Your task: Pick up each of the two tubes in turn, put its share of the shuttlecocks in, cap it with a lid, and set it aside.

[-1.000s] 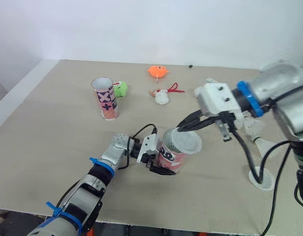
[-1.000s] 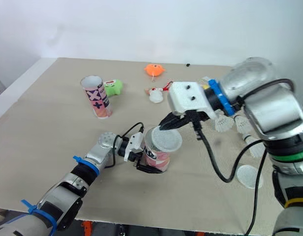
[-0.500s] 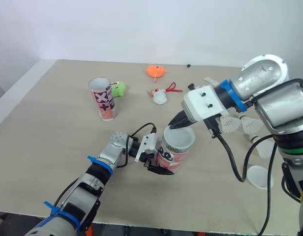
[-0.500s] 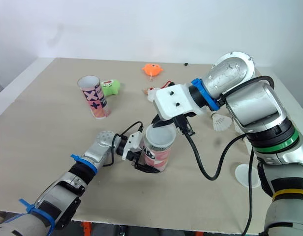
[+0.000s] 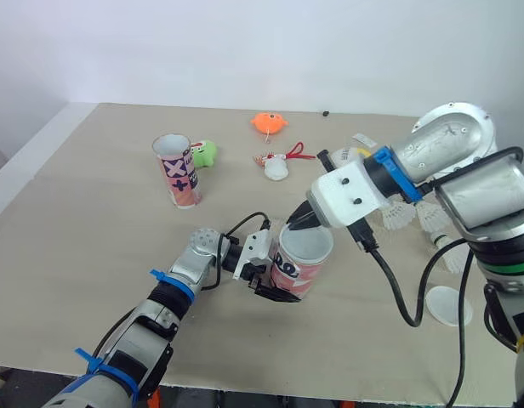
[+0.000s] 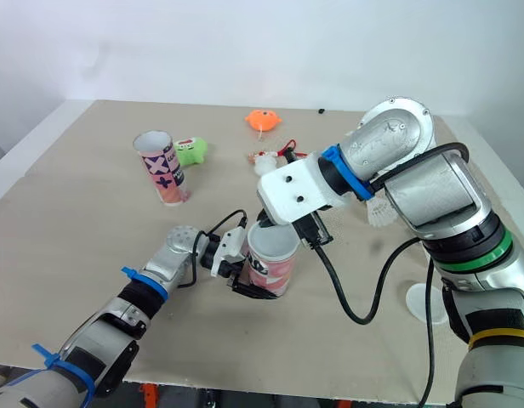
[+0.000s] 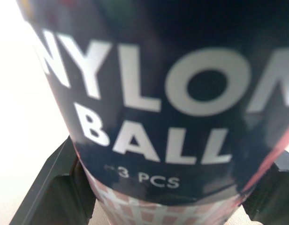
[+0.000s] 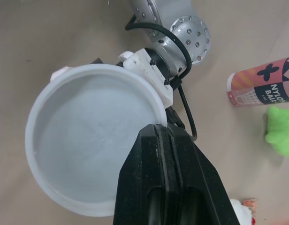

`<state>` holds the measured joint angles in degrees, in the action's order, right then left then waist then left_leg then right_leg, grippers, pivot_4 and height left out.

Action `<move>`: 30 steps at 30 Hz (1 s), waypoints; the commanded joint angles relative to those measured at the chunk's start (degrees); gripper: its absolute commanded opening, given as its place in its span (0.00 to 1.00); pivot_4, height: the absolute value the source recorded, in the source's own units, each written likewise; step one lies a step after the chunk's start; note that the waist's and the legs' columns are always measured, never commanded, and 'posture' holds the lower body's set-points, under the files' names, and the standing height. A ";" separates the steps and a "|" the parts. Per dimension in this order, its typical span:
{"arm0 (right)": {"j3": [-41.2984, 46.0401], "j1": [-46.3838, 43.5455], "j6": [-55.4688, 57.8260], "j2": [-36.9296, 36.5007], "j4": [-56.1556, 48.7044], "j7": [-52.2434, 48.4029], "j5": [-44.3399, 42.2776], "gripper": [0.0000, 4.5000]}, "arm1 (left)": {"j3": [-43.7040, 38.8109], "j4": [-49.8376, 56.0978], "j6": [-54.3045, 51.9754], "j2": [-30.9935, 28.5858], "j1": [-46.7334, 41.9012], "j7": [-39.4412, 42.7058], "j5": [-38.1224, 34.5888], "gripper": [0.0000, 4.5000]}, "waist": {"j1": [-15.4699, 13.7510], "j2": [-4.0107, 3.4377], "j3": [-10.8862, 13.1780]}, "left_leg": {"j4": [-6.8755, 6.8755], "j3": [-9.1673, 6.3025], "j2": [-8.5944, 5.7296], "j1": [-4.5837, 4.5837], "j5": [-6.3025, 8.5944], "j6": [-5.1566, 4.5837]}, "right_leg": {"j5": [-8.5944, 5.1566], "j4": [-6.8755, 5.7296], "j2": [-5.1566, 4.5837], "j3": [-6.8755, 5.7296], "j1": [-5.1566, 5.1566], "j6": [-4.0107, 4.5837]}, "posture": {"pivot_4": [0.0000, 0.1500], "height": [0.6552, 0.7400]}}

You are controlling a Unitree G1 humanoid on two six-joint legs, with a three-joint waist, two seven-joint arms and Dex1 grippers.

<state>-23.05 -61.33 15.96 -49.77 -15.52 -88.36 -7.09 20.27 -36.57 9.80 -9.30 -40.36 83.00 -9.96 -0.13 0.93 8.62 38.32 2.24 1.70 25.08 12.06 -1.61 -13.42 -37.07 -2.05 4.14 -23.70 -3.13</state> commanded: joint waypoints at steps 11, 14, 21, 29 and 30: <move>0.98 0.00 -2.66 1.07 -0.67 -0.39 1.70 0.02 | 0.54 -0.98 -1.15 -1.49 1.27 -0.82 2.29 0.76 | 0.31 0.00 0.00 | 0.01 -0.01 0.06 -0.01 -0.01 0.00 | 0.08 -0.04 0.17 0.01 -0.04 0.14 | 1.00 1.00; 1.93 1.24 -1.30 2.02 -1.82 0.71 -0.04 0.22 | 0.44 -0.92 -1.24 -1.57 1.32 -0.92 2.30 0.76 | 0.33 0.00 0.00 | 0.01 -0.01 0.06 -0.01 -0.01 0.00 | 0.08 -0.04 0.17 0.02 -0.05 0.14 | 1.00 1.00; 4.99 1.72 5.06 3.62 -3.09 2.57 -4.61 0.65 | 0.27 -1.02 -1.42 -1.69 1.25 -0.84 2.26 0.76 | 0.33 0.00 0.00 | 0.00 -0.01 0.07 0.00 -0.01 0.00 | 0.07 -0.04 0.17 0.02 -0.04 0.15 | 1.00 1.00; 12.23 -6.46 12.85 3.06 1.58 2.51 -12.92 0.65 | 0.29 -1.13 -1.35 -1.31 1.26 -0.99 2.25 0.76 | 0.42 -0.01 0.01 | -0.01 0.00 0.08 0.05 -0.01 0.00 | 0.07 -0.08 0.12 0.07 -0.12 0.14 | 1.00 1.00; 12.63 -6.67 13.38 2.62 1.66 2.01 -13.60 0.65 | 0.27 -1.27 -1.30 -1.23 1.19 -1.07 2.25 0.76 | 0.46 0.00 0.01 | -0.04 -0.01 0.09 0.04 -0.01 0.01 | 0.06 -0.06 0.12 0.06 -0.12 0.15 | 1.00 1.00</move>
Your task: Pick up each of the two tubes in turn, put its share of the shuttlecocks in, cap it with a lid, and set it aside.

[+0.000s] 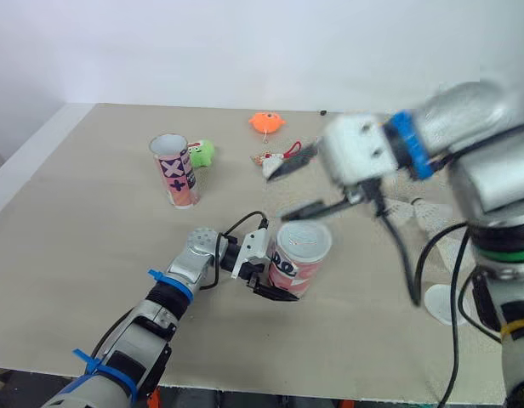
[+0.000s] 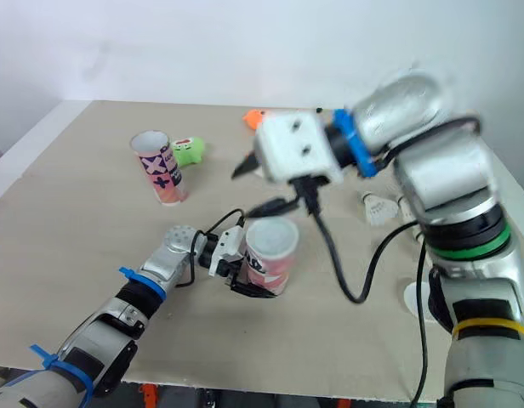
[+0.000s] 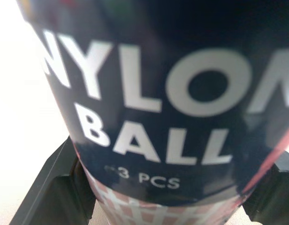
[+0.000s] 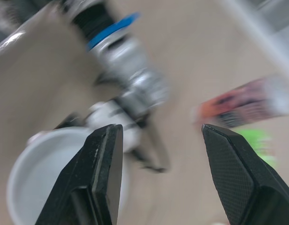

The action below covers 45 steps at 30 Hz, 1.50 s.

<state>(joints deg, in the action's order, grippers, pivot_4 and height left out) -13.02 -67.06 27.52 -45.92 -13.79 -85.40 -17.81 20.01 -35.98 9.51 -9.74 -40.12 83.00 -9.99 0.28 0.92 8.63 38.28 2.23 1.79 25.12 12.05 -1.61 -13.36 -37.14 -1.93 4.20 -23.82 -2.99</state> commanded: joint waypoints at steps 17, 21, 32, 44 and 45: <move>-2.61 1.68 -1.88 -7.61 -1.60 -7.09 -7.48 0.01 | 0.23 -2.46 -0.83 -0.46 0.74 -1.46 2.38 0.76 | 0.48 0.01 0.00 | 0.00 0.04 -0.04 0.01 0.00 0.00 | -0.02 0.00 -0.12 0.02 -0.05 -0.06 | 1.00 1.00; -5.32 1.25 -3.64 -9.72 -1.25 -7.09 -9.28 0.01 | 0.14 -2.55 -0.83 -0.50 0.73 -1.55 2.41 0.76 | 0.57 0.01 0.00 | 0.00 0.04 -0.05 0.02 0.00 0.00 | -0.02 0.00 -0.14 0.03 -0.03 -0.07 | 1.00 1.00; -21.97 -4.39 -16.43 -15.88 4.11 -7.09 -7.97 0.01 | 0.03 -2.18 -1.15 -0.05 0.91 -1.90 2.34 0.76 | 0.83 0.02 0.02 | -0.01 0.09 -0.12 0.01 0.00 0.00 | -0.04 0.02 -0.26 0.05 -0.24 -0.10 | 1.00 1.00; -33.73 -8.87 -25.28 -17.42 4.92 -7.09 -7.82 0.01 | -0.23 -1.97 -1.33 -0.33 1.09 -2.32 2.17 0.76 | 0.83 0.02 0.02 | -0.01 0.11 -0.14 0.00 0.00 0.00 | -0.06 0.04 -0.33 0.06 -0.23 -0.13 | 1.00 1.00; -33.96 -8.92 -25.49 -16.94 5.09 -7.09 -7.50 0.01 | -0.25 -1.98 -1.32 -0.33 1.06 -2.34 2.16 0.76 | 0.83 0.02 0.02 | -0.01 0.11 -0.14 0.00 0.00 0.00 | -0.06 0.04 -0.33 0.06 -0.23 -0.13 | 1.00 1.00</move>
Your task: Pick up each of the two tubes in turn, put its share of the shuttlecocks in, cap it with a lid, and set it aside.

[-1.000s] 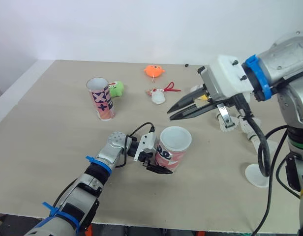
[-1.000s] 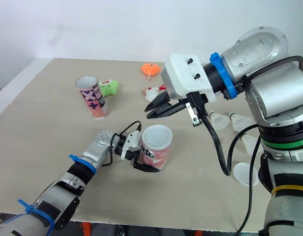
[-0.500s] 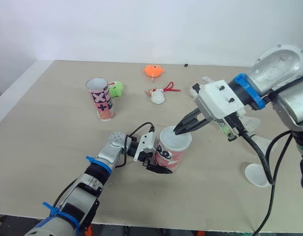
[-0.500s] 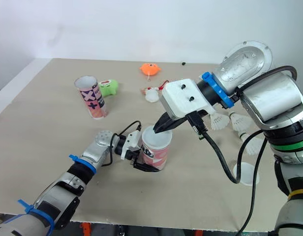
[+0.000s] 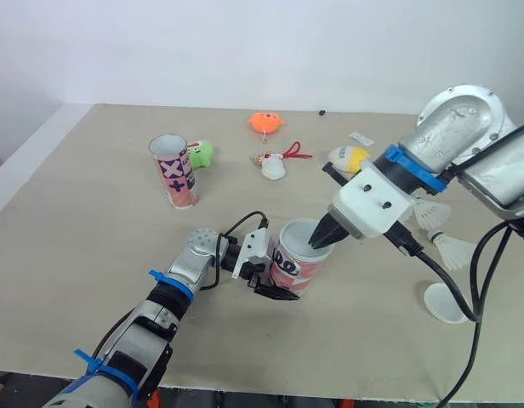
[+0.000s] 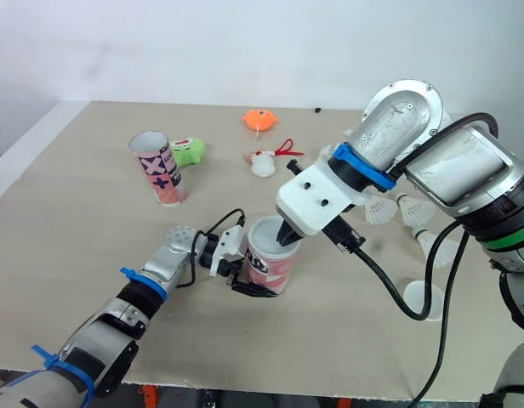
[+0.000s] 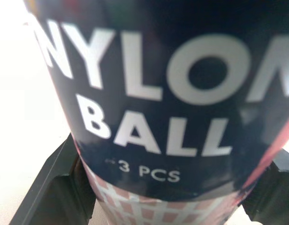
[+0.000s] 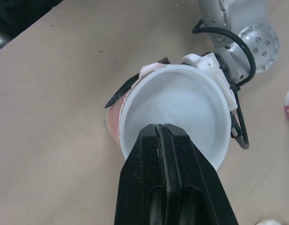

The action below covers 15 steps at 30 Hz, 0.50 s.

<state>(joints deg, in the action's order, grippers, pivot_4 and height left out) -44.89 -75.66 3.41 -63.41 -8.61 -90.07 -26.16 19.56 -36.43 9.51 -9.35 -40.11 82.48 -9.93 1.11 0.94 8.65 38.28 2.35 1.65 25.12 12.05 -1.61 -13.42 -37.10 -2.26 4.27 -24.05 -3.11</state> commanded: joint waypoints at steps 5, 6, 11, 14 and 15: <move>-2.56 -0.54 -1.67 2.51 0.66 -2.43 1.85 0.01 | 0.16 -1.64 -1.36 -0.64 0.90 -1.85 2.05 0.76 | 0.01 0.00 -0.01 | 0.00 0.00 0.01 -0.01 0.00 0.00 | 0.01 0.00 0.00 0.00 0.01 0.01 | 1.00 1.00; -2.58 -0.59 -1.66 2.80 0.80 -2.43 1.98 0.01 | 0.17 -1.66 -1.35 -0.61 0.89 -1.85 2.05 0.76 | 0.01 0.00 -0.01 | 0.00 -0.01 0.01 -0.01 0.00 0.00 | 0.01 0.00 -0.01 0.00 0.01 0.01 | 1.00 1.00; -2.04 -0.48 -1.37 5.02 1.64 -2.43 3.02 0.01 | 0.19 -1.72 -1.32 -0.37 0.95 -1.98 2.06 0.76 | 0.02 0.00 -0.01 | 0.00 -0.01 0.01 -0.02 0.00 0.00 | 0.02 -0.01 -0.01 0.00 0.02 0.02 | 1.00 1.00; -1.84 -0.21 -1.41 5.69 1.66 -2.43 3.50 0.01 | 0.18 -1.67 -1.35 -0.30 0.96 -2.10 2.07 0.76 | 0.02 0.00 -0.01 | 0.01 -0.01 0.01 -0.02 0.00 0.00 | 0.02 -0.01 -0.01 -0.01 0.02 0.02 | 1.00 1.00; -1.81 -0.11 -1.46 5.84 1.68 -2.43 3.68 0.01 | 0.15 -1.67 -1.35 -0.30 0.95 -2.13 2.07 0.76 | 0.01 0.00 -0.01 | 0.01 0.00 0.01 -0.02 0.00 0.00 | 0.02 -0.01 -0.01 -0.01 0.02 0.02 | 1.00 1.00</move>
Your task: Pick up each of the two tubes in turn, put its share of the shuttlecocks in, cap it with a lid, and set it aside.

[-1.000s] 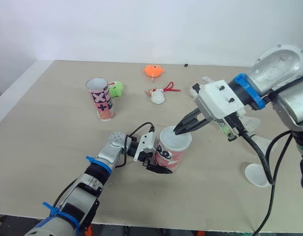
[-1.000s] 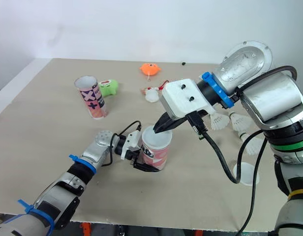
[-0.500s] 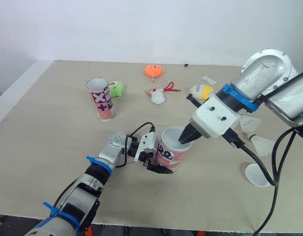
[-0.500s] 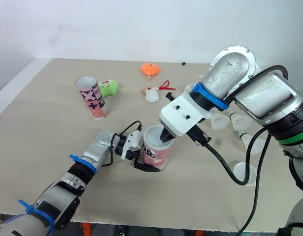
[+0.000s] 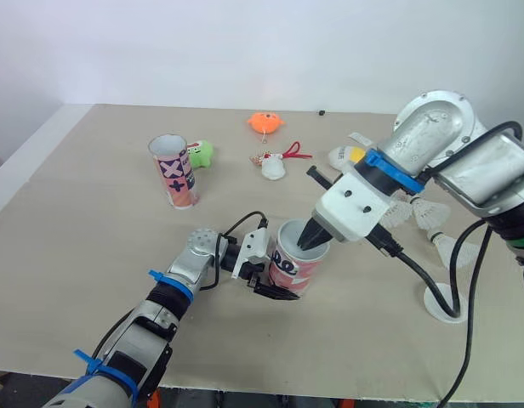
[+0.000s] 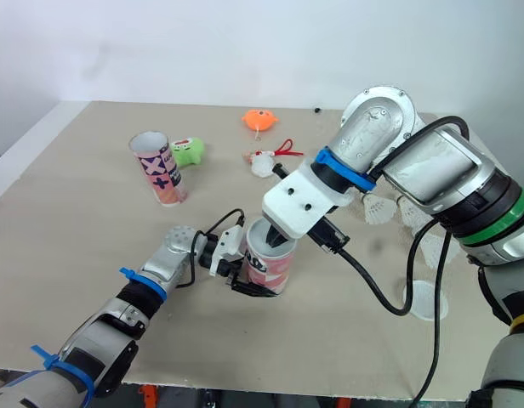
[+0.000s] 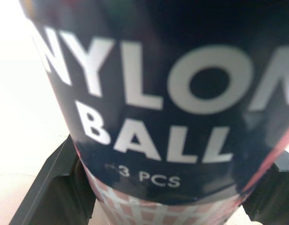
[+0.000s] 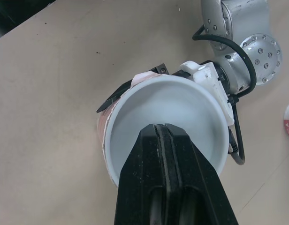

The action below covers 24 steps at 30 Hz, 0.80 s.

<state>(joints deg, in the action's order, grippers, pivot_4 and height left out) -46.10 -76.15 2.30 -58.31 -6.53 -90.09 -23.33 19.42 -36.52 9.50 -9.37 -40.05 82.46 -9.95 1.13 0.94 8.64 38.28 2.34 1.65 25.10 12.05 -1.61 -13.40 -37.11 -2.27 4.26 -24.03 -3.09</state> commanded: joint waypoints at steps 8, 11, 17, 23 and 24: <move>-2.09 1.75 -1.96 0.01 -1.44 -2.41 2.54 0.01 | -0.01 -1.82 -1.21 -0.56 0.73 -2.28 2.07 0.76 | 0.00 0.00 -0.01 | 0.00 -0.01 0.00 -0.01 0.00 0.00 | 0.00 0.00 0.01 0.00 0.01 0.00 | 1.00 1.00; -2.26 4.17 -3.22 0.36 -1.73 -2.41 5.35 0.01 | -0.13 -1.76 -1.31 -0.42 0.75 -2.45 1.91 0.76 | 0.00 0.10 -0.08 | 0.01 -0.01 0.00 -0.03 0.00 0.00 | 0.00 0.00 0.01 0.00 0.03 0.00 | 1.00 1.00; 9.68 4.95 5.94 5.36 1.67 -2.40 1.30 0.01 | -0.28 -1.36 -1.26 -0.31 1.04 -2.87 1.71 0.76 | 0.18 0.21 -0.20 | 0.01 0.00 0.06 -0.50 0.01 0.01 | 0.02 0.00 -0.04 -0.06 0.48 0.04 | 1.00 1.00; 26.65 10.22 19.99 -1.06 -2.03 -1.49 -12.01 0.01 | -0.75 0.02 -1.37 -0.54 2.08 -2.18 0.83 0.76 | -0.51 0.15 -0.07 | 0.00 -0.10 0.07 -0.06 -0.01 -0.01 | 0.06 0.05 -0.34 -0.53 0.43 0.12 | 1.00 1.00; 29.04 11.72 21.88 -2.12 -3.21 -0.71 -13.27 0.01 | -0.75 0.42 -1.47 -0.67 2.32 -2.04 0.74 0.76 | -0.52 0.16 -0.07 | -0.01 -0.11 0.06 0.05 0.00 0.02 | 0.02 0.11 -0.43 -0.64 0.37 0.12 | 1.00 1.00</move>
<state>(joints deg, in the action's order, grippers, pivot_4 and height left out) -22.01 -64.85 21.23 -59.28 -7.59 -90.08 -33.58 19.15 -35.25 8.91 -8.62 -38.70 81.36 -10.29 0.61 1.10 8.58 38.27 2.28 1.71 25.18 12.12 -1.49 -13.42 -36.97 -2.88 3.63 -23.69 -2.98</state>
